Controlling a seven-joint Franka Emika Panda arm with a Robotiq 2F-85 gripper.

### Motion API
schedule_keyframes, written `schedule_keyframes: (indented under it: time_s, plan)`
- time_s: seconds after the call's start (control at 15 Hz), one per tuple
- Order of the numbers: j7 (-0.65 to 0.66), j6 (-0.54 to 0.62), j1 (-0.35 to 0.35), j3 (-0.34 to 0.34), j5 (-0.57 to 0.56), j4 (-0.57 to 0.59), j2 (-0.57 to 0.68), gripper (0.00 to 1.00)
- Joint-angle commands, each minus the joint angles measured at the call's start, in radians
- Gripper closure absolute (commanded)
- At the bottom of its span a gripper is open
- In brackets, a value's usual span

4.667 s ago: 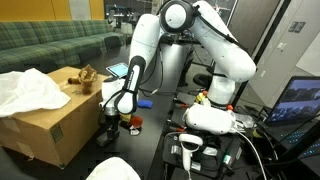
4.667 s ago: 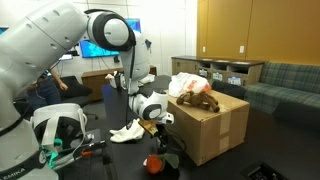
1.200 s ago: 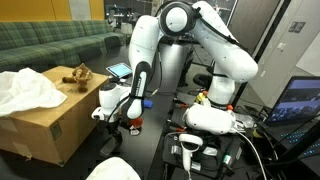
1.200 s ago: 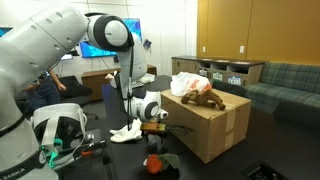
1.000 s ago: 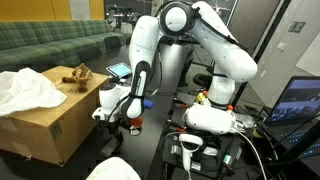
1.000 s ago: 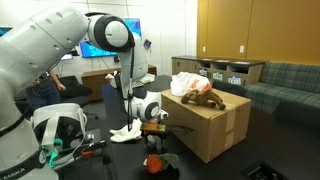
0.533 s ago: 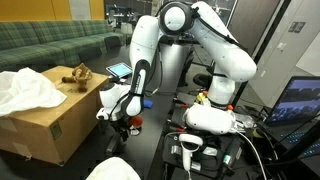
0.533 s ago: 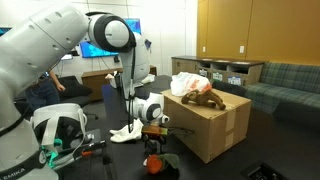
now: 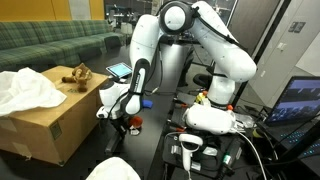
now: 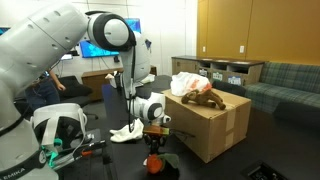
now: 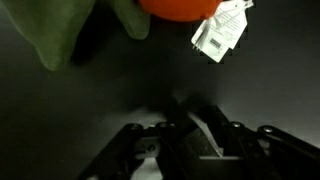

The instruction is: Remove the blue object from the box and replace it with the brown toy, remove the orange plush toy and replace it with the gray duster, remove the white plastic from the box and replace it with the towel

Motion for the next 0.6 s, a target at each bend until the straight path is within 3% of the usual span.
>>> schedule_keyframes:
  time_s: [0.0,0.07,0.13,0.27,0.33,0.47,0.53]
  plan:
    - [-0.017,-0.010,-0.009,0.007,-0.006,0.003,-0.017,0.94]
    - [-0.023,-0.010,-0.012,0.011,-0.007,0.002,-0.020,0.89]
    - [-0.022,-0.009,-0.008,0.009,-0.009,0.004,-0.020,1.00]
    - [-0.039,-0.007,-0.013,0.015,-0.014,-0.001,-0.024,0.95]
    - [-0.041,-0.006,-0.010,0.013,-0.016,-0.003,-0.026,1.00]
    - [-0.050,-0.007,-0.012,0.015,-0.017,-0.005,-0.028,1.00]
    - [-0.051,-0.007,-0.010,0.014,-0.017,-0.006,-0.031,0.73]
